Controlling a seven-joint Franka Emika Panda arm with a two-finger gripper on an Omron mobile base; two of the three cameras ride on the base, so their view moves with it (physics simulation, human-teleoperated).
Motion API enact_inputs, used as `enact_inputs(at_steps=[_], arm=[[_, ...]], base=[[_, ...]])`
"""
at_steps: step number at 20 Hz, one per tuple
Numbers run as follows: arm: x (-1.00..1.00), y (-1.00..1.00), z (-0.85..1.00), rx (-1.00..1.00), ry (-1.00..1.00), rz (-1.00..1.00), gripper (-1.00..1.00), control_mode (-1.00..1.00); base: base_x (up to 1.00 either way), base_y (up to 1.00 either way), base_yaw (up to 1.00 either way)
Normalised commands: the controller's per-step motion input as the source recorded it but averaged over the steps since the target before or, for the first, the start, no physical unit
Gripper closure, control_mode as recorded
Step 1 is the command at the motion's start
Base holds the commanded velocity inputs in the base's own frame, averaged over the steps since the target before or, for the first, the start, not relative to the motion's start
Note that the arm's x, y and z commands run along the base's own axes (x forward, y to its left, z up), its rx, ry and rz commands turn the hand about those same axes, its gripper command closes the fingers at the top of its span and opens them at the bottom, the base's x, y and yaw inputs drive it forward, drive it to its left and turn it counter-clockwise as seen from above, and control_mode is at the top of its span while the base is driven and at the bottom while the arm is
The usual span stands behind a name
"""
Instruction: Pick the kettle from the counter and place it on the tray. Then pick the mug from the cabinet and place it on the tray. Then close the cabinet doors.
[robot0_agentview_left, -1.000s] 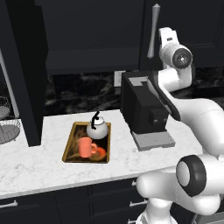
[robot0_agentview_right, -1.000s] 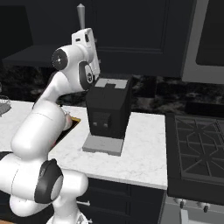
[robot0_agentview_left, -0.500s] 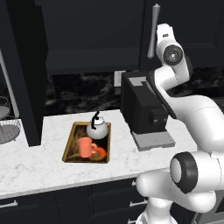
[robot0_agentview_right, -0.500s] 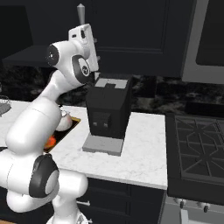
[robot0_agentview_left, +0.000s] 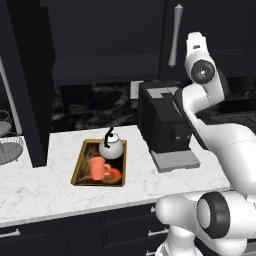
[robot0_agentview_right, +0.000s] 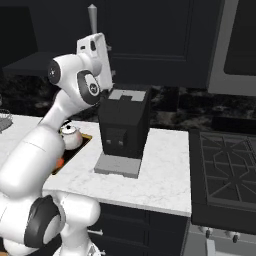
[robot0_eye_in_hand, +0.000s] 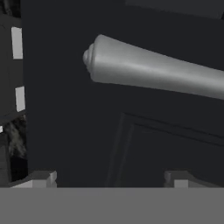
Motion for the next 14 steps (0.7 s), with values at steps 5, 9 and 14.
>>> enact_inputs(at_steps=[5,9,14], arm=[[-0.79,-0.15,0.07,0.0,0.0,-0.06,-1.0,-1.0],[-0.91,-0.01,0.07,0.0,0.01,-0.03,-1.0,-1.0],[-0.86,0.0,0.11,0.0,0.02,-0.04,-1.0,-1.0]], base=[[0.0,0.0,0.0],[0.0,0.0,0.0],[0.0,0.0,0.0]])
